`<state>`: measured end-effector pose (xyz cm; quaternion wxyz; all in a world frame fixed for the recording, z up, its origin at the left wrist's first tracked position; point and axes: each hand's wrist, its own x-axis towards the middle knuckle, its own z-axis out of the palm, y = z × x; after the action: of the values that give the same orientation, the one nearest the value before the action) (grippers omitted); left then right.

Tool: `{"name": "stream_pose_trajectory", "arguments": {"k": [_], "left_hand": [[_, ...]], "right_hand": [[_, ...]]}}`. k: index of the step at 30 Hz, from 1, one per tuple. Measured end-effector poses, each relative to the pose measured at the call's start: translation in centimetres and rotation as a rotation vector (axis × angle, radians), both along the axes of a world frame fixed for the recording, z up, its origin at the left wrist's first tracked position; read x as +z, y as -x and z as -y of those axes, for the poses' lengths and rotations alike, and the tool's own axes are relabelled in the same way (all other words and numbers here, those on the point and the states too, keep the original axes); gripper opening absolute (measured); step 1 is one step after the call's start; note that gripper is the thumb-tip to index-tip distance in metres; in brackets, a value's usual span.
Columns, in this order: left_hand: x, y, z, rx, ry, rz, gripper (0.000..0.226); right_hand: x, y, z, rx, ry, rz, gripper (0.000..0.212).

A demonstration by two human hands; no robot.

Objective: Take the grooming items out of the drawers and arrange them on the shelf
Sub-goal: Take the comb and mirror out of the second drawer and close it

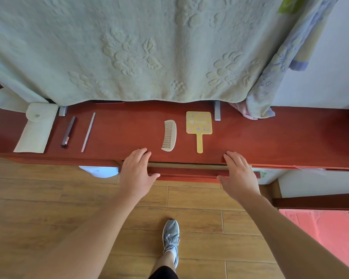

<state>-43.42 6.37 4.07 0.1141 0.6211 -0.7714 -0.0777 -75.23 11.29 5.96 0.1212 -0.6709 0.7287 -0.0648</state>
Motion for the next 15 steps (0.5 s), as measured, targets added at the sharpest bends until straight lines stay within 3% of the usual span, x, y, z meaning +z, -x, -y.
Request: {"name": "stream_pose_trajectory", "arguments": {"k": [7,15], "left_hand": [[-0.8,0.5,1.7,0.043,0.128,-0.013,0.054],[-1.7,0.7,2.7,0.042,0.191,0.001,0.046]], "right_hand": [[-2.4,-0.2,0.9,-0.041,0.261,0.005,0.049],[-3.3,-0.6,1.4,-0.074,0.387,-0.018,0.035]]}}
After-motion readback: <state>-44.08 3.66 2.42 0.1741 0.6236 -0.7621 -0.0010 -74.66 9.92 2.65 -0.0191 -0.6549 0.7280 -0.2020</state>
